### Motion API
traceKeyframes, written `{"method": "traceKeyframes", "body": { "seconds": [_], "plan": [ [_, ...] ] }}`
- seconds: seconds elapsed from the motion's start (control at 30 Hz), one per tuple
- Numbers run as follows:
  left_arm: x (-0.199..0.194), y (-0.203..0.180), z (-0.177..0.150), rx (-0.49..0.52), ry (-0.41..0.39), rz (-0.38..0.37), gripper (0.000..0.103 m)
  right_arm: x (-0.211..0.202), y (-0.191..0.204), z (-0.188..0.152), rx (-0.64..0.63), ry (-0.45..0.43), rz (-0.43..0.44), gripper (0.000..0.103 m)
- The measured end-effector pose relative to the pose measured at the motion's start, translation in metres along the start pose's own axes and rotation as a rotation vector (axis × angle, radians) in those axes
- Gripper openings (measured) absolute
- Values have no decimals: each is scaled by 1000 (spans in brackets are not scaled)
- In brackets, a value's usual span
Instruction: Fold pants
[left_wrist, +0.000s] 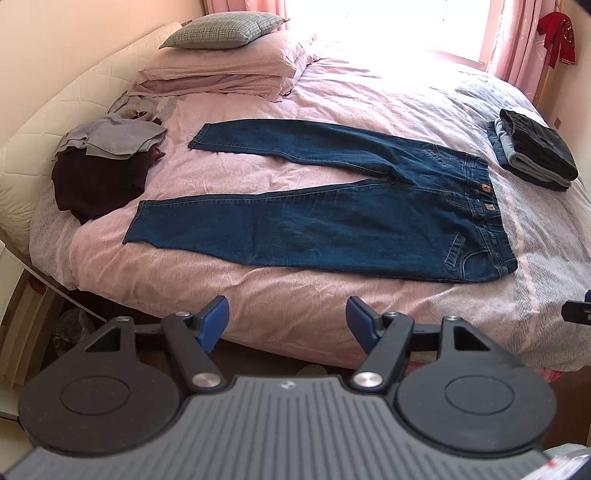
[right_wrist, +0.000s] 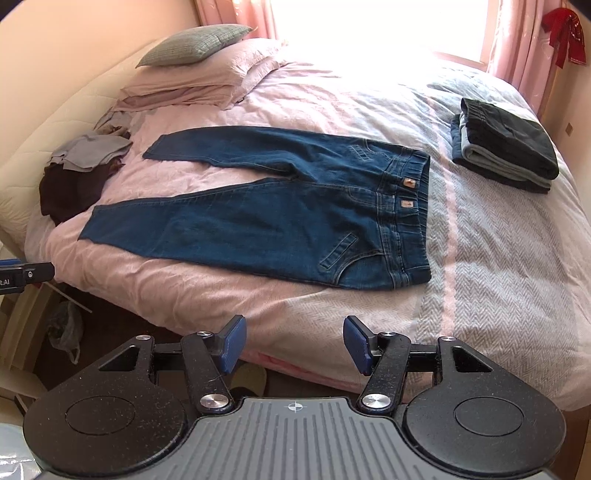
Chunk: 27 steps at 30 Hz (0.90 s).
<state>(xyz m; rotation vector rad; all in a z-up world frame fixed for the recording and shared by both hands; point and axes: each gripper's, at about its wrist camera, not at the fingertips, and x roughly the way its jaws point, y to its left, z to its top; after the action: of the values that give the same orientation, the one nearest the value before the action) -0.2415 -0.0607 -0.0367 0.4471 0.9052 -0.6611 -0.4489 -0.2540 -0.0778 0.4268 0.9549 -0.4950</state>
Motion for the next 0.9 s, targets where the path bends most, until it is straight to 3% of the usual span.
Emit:
{"method": "traceKeyframes", "body": {
  "seconds": [0.9],
  "plan": [
    [-21,10,-16,1,-30,-21,69,-13,15,-9,-7,-39,16,55]
  ]
}}
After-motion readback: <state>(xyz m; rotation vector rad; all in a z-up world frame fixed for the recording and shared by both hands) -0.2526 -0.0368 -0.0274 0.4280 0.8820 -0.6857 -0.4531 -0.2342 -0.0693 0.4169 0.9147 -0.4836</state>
